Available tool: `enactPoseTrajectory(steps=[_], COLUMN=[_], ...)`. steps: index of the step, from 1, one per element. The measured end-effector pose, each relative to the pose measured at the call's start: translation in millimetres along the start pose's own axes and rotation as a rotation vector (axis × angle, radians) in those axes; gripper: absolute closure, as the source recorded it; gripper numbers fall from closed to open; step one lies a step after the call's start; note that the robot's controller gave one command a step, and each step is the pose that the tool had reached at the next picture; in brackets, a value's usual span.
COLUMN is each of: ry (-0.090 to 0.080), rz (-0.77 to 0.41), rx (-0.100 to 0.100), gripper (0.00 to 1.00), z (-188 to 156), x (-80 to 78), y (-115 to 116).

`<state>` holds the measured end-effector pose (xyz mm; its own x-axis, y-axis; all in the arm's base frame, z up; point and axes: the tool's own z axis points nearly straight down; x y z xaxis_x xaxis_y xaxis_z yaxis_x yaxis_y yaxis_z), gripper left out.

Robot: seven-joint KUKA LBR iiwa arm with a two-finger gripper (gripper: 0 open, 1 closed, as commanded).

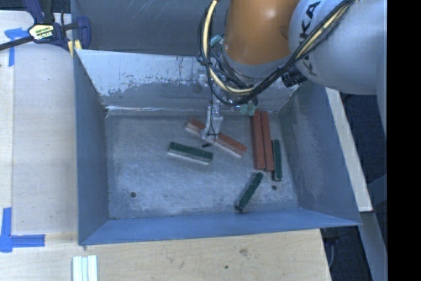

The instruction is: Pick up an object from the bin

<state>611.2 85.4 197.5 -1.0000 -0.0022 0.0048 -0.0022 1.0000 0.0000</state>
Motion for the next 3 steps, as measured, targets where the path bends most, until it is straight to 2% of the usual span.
enactPoseTrajectory(steps=[1,2,3], ry=[-0.008,-0.013,-0.008], rz=[0.001,-0.069,0.003], rx=[-0.001,0.0,-0.001], gripper=[0.0,0.0,0.0], z=[-5.2,38.2,85.0], x=[-1.5,3.0,-2.4], y=[-0.2,4.6,8.9])
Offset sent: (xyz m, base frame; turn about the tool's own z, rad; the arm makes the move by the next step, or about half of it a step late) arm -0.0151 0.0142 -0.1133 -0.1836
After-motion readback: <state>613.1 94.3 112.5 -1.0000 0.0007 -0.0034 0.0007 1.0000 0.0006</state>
